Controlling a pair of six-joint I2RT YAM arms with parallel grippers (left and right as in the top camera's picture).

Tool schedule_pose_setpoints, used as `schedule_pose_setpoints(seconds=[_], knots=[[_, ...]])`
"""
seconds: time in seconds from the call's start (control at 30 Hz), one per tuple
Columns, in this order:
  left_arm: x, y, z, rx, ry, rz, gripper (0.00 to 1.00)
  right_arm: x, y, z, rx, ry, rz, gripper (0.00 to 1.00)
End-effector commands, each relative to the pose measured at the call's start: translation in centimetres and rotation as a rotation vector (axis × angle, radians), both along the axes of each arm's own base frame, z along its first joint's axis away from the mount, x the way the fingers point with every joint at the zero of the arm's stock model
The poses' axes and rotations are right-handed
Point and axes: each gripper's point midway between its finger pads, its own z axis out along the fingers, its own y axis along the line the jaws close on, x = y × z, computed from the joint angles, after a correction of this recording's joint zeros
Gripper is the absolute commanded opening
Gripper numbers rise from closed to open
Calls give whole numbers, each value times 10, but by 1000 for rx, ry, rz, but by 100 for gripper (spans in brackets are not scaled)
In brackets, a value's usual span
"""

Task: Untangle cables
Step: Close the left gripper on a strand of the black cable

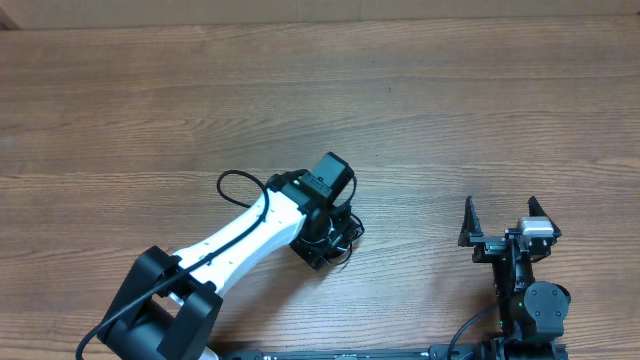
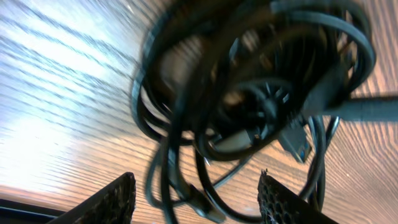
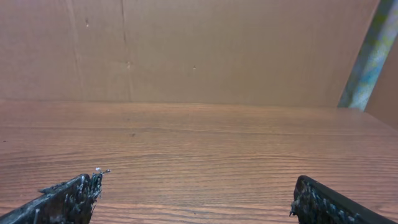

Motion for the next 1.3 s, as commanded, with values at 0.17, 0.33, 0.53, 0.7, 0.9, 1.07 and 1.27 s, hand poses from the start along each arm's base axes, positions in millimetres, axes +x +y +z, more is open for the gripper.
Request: schedule_pose_setpoints(seconds=[0.17, 0.33, 0.53, 0.7, 0.9, 1.07, 1.27], knots=[[11, 9, 19, -70, -48, -50, 63, 0, 0, -1, -4, -6, -1, 100], [7, 3, 22, -108, -21, -55, 56, 0, 0, -1, -4, -6, -1, 100], [0, 2, 18, -99, 4, -68, 59, 0, 0, -1, -4, -6, -1, 100], [-6, -2, 13, -84, 21, -70, 58, 0, 0, -1, -4, -6, -1, 100], [-2, 0, 12, -66, 3, -68, 43, 0, 0, -1, -4, -6, -1, 100], [-1, 2, 11, -57, -3, -65, 35, 0, 0, -1, -4, -6, -1, 100], [5, 5, 13, -60, -29, -95, 5, 0, 0, -1, -4, -6, -1, 100]])
